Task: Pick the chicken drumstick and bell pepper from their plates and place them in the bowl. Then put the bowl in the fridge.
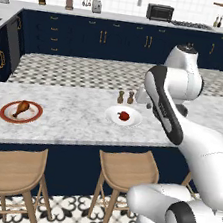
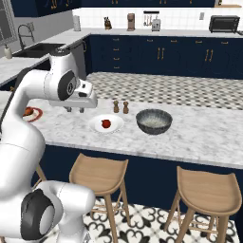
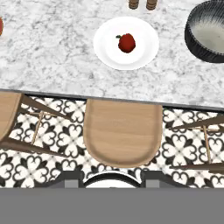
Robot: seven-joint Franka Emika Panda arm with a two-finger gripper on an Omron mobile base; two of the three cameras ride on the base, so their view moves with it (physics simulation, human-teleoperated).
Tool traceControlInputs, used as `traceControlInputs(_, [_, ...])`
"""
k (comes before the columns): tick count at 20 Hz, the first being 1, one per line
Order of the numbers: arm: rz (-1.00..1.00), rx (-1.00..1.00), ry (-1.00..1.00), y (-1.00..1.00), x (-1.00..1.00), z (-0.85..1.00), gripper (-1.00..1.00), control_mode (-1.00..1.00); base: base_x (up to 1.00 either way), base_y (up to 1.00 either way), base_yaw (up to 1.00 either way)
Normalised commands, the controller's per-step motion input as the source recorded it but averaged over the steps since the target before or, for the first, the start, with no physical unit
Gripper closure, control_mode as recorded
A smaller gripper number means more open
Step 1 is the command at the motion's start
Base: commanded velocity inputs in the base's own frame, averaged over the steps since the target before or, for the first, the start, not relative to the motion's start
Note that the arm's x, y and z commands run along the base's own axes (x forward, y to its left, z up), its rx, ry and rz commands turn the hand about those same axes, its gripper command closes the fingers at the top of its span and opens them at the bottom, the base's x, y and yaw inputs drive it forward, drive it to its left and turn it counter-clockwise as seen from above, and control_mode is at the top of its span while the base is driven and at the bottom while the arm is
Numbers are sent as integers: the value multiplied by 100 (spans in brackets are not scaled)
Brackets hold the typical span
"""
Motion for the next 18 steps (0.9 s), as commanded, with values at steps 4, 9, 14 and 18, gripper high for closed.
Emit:
traceControlInputs(4, [0,-3,0,-11,60,-22,-100,-100,0,0,0])
traceControlInputs(9, [0,-4,0,-9,100,-67,-100,-100,0,0,0])
traceControlInputs(14, [0,0,8,0,100,-75,-100,-100,0,0,0])
traceControlInputs(18, [0,0,4,0,100,-73,-100,-100,0,0,0])
